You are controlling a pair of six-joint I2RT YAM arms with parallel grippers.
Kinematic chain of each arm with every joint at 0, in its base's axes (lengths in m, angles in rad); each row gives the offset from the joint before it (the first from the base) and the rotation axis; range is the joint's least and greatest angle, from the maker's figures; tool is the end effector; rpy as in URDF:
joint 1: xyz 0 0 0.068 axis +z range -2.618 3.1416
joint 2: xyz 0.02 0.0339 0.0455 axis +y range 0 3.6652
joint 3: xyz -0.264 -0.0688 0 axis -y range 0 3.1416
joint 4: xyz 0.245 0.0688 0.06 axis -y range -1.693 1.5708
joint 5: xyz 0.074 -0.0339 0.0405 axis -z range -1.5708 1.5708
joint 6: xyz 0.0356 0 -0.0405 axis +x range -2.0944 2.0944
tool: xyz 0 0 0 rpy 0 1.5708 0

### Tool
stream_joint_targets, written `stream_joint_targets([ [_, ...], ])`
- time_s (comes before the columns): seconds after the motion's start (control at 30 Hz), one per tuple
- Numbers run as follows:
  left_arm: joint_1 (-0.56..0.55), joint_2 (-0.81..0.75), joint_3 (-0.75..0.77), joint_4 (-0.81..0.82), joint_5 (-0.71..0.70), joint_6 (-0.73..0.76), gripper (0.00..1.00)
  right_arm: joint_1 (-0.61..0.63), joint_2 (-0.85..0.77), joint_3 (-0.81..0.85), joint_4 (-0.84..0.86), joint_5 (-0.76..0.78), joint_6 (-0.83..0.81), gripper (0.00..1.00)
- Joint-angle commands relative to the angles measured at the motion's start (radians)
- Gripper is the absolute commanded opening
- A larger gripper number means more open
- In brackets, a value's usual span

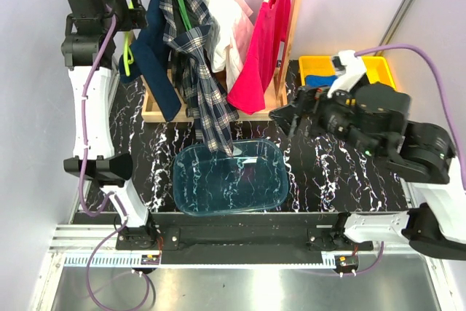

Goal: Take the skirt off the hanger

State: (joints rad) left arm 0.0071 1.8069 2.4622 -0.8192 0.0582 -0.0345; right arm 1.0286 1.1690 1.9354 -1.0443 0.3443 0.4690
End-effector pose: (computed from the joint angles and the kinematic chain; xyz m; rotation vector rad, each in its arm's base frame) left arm 0.3475 0.0004 0.5492 0.0067 1.7349 -0.0706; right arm 0.0903 0.1266 0.5401 -0.2820 1.8742 0.7260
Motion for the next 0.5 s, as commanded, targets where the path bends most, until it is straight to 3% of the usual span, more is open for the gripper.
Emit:
stream_joint_targets([
  [0.0,-0.001,0.038,0.036,0.115,-0.054,-0.016,0.70,0.002,-0.012,-0.024,0.053,-0.028,0.014,1.00],
  [0.33,-0.001,0.069,0.017,0.153,-0.078,0.028,0.02,0.004,-0.008,-0.015,0.033,0.016,0.033,1.00],
  [0.47,-0.002,0.031,-0.011,0.157,-0.034,0.048,0.00,0.002,-0.003,-0.019,0.035,0.030,0.026,1.00],
])
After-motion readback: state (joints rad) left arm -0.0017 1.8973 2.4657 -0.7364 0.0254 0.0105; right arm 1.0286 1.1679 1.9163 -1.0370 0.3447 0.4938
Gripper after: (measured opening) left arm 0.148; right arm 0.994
